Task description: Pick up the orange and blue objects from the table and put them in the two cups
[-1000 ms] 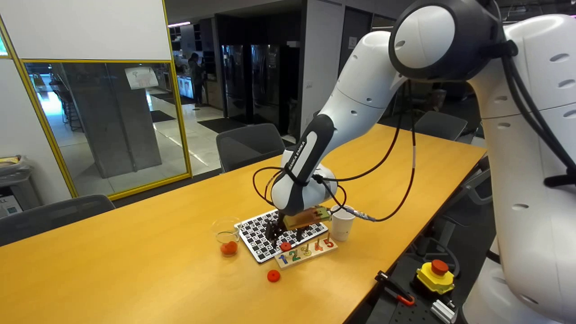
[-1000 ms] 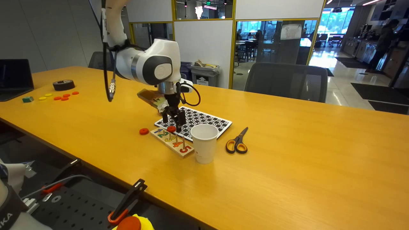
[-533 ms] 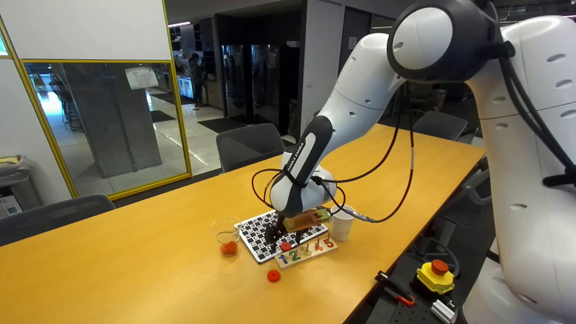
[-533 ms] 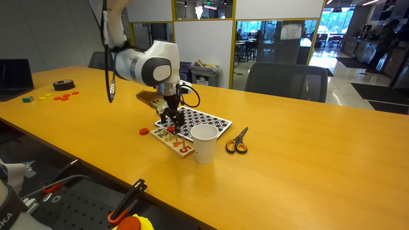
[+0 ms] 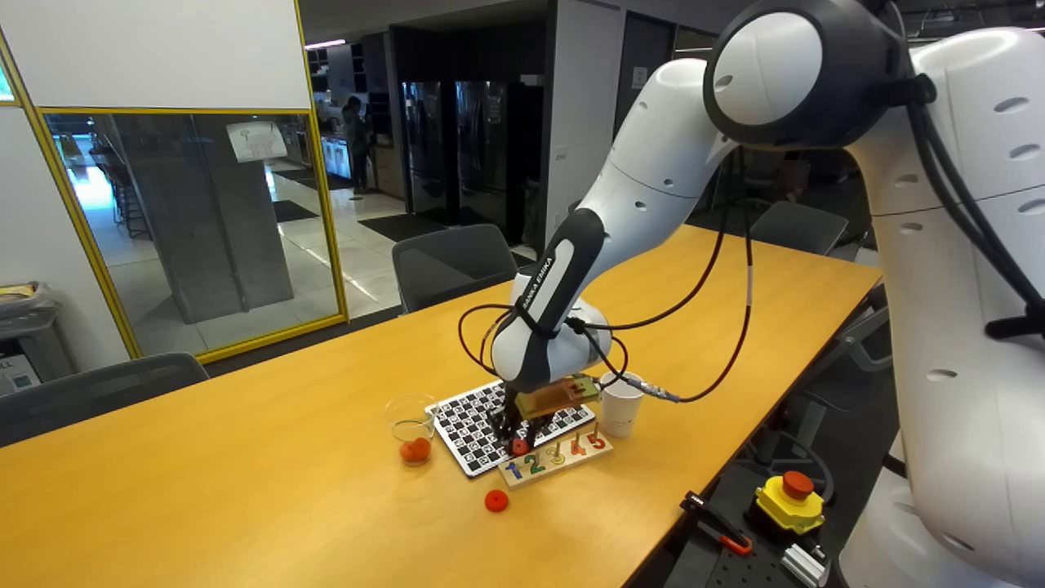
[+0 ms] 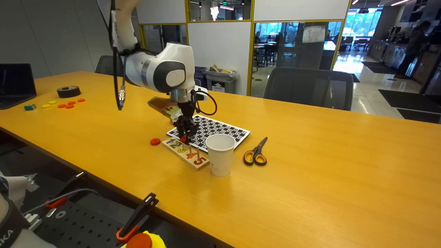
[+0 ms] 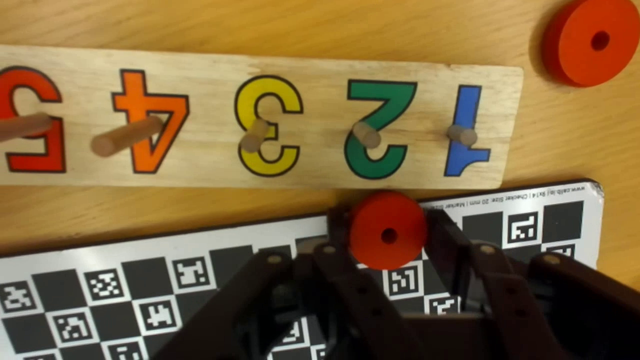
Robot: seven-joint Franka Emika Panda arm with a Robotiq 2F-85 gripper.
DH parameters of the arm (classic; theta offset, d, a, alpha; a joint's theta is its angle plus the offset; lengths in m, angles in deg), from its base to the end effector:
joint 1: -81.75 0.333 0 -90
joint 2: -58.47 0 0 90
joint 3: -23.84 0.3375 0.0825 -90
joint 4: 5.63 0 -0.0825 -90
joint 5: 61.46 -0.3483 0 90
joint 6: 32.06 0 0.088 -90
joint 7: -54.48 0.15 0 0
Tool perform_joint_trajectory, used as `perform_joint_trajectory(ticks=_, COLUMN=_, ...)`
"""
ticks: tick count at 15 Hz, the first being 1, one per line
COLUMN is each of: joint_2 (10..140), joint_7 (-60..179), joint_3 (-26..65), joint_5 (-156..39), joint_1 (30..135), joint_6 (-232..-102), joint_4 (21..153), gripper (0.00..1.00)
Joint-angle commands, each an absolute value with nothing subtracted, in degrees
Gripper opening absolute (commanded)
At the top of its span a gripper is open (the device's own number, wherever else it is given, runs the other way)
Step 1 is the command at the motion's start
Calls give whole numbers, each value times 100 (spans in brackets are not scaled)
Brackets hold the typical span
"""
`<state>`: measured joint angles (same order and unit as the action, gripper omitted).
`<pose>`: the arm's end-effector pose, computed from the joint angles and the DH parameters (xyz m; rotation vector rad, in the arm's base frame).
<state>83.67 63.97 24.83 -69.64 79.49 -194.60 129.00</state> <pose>0.5103 -0.0164 0.1589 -3.0438 0.4987 -0.0661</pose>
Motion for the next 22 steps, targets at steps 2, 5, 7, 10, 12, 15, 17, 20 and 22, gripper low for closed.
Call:
perform_joint_trajectory(ticks=2, joint_2=8168, joint_7=6611, joint_3=2208, joint_5=-6823, joint_1=8234, joint_6=-19442, joint_4=12853, gripper=17)
perform_joint_trajectory(ticks=5, joint_2=7887, joint_7=6881, joint_3=1916, joint_5=-6501, joint_1=8611, joint_6=-19414, joint_4=12759, gripper=17)
perform_joint_trajectory(ticks=7, joint_2=7728, joint_7=7103, joint_3=1748, joint_5=-6197, joint_1=8883, joint_6=-19373, joint_4=12621, gripper=17)
perform_joint_trajectory(ticks=10, joint_2=7627, joint_7=7588, joint_3=1560, joint_5=-5721, joint_1=9268, joint_6=-19331, joint_4=12290, gripper=17)
perform_joint_trajectory(ticks=12, joint_2=7611, joint_7=7719, joint_3=1605, joint_5=-5595, joint_1=9363, joint_6=-19296, joint_4=12110, gripper=17)
perform_joint_trajectory(ticks=15, joint_2=7702, joint_7=7677, joint_3=1787, joint_5=-5664, joint_1=9398, joint_6=-19273, joint_4=11855, gripper=17)
perform_joint_trajectory(ticks=17, joint_2=7777, joint_7=7611, joint_3=1903, joint_5=-5724, joint_1=9400, joint_6=-19210, joint_4=11705, gripper=17)
perform_joint_trajectory(ticks=20, joint_2=7899, joint_7=7546, joint_3=2044, joint_5=-5775, joint_1=9376, joint_6=-19117, joint_4=11516, gripper=17)
perform_joint_trajectory(ticks=22, joint_2=7997, joint_7=7501, joint_3=2129, joint_5=-5815, joint_1=9356, joint_6=-19032, joint_4=11410, gripper=17)
